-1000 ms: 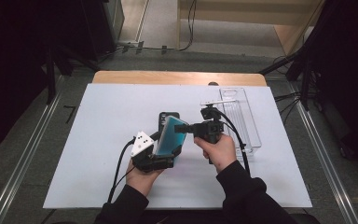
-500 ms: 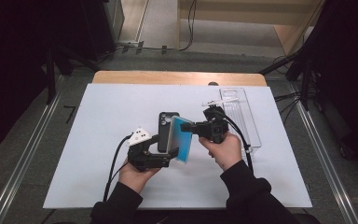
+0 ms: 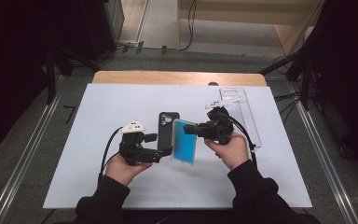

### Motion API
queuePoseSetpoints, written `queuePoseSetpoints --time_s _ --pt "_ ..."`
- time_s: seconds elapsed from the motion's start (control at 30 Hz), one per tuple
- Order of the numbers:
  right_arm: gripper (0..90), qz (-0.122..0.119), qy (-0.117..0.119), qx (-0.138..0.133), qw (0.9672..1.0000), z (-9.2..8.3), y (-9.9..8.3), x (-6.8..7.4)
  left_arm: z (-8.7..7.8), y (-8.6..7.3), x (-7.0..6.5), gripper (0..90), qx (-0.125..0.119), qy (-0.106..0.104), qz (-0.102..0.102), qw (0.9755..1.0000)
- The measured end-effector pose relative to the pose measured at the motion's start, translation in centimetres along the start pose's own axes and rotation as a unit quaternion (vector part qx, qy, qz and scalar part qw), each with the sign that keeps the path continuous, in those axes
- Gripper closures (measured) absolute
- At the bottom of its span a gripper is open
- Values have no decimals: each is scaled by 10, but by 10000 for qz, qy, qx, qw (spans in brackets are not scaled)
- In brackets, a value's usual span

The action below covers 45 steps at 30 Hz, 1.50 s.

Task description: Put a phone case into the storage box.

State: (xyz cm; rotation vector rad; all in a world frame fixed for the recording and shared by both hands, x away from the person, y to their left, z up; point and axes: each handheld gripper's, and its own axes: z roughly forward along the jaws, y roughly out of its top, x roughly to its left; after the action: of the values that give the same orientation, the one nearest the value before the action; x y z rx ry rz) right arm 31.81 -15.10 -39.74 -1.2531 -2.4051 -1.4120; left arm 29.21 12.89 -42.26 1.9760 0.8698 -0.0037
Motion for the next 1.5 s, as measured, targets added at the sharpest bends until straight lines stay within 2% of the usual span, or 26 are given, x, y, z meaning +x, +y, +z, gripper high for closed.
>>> queuePoseSetpoints --time_s 0.23,0.27,0.4,0.47,0.57,0.67,0.83,1.03,1.13,1.23,1.37,1.47,1.5 --pt "776 -327 255 167 9990 -1 -2 -1 -9 7 1 194 168 -67 213 9996" --pt "776 -391 297 182 9986 -1 -2 -1 -9 8 1 219 230 -103 242 9994" --pt "776 -558 457 265 9970 0 -1 -1 -8 14 0 244 601 -210 563 9964" --pt "776 -665 508 290 9961 -1 -1 -1 -9 18 -1 251 632 -297 655 9954" --pt "776 -789 576 316 9947 0 -1 -1 -9 24 -1 251 570 -517 642 9950" --pt "776 -943 672 323 9928 1 -1 2 -9 30 0 251 572 -607 687 9941" --pt "775 -1155 816 363 9893 1 -1 3 -9 40 0 293 674 -865 824 9905" --pt "775 -1204 960 342 9875 -2 0 2 -4 54 -1 291 766 -1044 970 9868" --pt "775 -1230 1016 299 9867 -4 1 1 1 59 -1 295 950 -1102 1133 9828" --pt "775 -1273 1050 265 9859 -6 1 0 5 61 -1 331 1072 -1231 1232 9789" --pt "775 -1370 1122 273 9838 -6 1 1 8 62 1 400 1105 -1283 1170 9786" --pt "775 -1396 1148 307 9831 -6 0 1 8 60 1 517 1062 -1250 1290 9780" --pt "775 -1404 1173 302 9826 -6 0 1 7 59 0 574 1024 -1282 1380 9767"
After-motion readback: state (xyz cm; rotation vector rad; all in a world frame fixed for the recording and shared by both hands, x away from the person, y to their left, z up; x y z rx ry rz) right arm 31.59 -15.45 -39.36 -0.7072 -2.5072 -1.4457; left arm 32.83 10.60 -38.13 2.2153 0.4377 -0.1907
